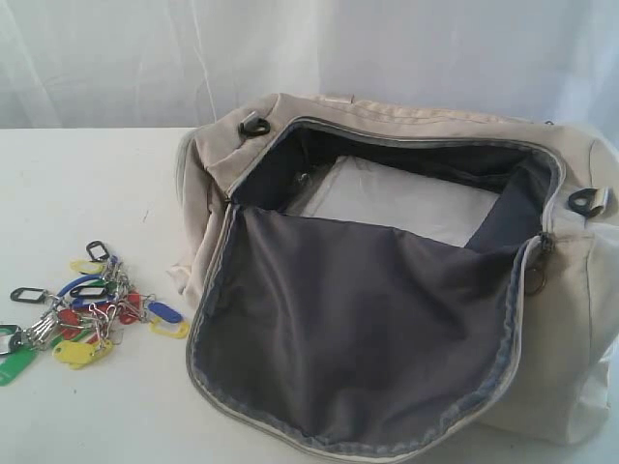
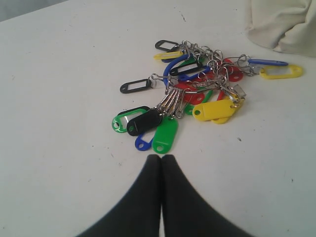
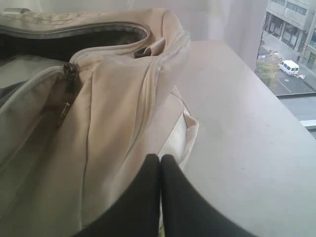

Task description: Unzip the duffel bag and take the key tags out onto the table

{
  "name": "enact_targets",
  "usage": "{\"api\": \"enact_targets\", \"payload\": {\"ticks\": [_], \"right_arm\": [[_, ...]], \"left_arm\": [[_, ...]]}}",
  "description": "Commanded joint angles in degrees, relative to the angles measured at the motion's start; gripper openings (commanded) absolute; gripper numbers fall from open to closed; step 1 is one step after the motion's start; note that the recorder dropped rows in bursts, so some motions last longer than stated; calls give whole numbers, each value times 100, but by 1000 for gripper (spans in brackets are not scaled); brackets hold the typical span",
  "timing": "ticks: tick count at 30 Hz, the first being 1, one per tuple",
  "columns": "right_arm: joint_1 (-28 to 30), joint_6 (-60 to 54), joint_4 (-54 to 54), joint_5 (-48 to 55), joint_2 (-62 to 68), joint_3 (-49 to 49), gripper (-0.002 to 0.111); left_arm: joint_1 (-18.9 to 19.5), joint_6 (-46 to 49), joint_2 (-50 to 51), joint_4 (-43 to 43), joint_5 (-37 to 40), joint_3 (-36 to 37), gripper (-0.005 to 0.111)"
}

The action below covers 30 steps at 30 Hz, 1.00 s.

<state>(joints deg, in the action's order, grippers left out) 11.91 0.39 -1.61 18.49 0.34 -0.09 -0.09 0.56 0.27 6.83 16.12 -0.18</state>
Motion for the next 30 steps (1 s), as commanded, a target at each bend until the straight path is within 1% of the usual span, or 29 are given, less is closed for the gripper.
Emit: {"api": "enact_targets", "payload": {"ticks": [1,30], "right_arm": [[10,26,-32,-36,-34,9,0],[10,-77,-32,-36,-34,9,0]], "left_arm": [[5,-56,-27,-74,-4,18,0],[5,-56,-27,-74,-4,18,0]]}}
